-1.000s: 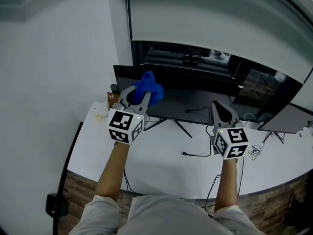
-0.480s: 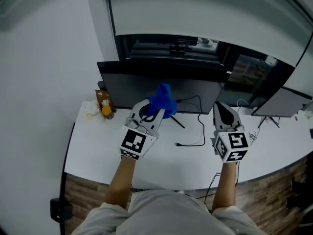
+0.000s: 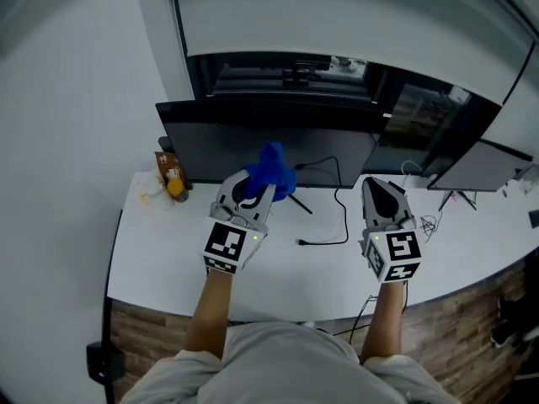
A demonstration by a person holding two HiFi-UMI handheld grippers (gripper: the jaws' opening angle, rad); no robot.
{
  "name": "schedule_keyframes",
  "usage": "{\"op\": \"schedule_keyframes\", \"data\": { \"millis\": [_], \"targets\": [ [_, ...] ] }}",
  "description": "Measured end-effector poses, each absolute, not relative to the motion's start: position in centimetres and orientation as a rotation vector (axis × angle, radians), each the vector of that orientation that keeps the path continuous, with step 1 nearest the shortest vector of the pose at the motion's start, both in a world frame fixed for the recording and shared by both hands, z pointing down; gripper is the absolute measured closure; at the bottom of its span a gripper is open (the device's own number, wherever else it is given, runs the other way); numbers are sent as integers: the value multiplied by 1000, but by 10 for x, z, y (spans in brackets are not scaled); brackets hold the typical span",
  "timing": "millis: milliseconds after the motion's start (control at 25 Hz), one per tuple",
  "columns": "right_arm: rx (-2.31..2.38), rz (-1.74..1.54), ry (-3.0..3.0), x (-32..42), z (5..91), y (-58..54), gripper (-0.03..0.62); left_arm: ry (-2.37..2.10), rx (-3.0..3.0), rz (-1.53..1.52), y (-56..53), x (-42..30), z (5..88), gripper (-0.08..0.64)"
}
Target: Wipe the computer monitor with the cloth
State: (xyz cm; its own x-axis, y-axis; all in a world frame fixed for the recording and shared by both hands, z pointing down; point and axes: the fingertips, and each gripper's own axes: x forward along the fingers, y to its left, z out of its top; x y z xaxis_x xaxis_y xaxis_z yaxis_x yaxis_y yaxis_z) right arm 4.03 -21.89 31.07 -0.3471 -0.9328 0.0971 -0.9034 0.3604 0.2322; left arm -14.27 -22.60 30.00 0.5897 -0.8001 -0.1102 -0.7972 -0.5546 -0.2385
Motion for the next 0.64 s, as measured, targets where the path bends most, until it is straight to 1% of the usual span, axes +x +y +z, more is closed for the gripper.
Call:
{"op": "schedule_keyframes", "data": {
  "millis": [640],
  "targets": [
    [1636, -198, -2363, 37, 326, -226, 580, 1308, -2607, -84, -235, -143, 319, 503]
  ]
}}
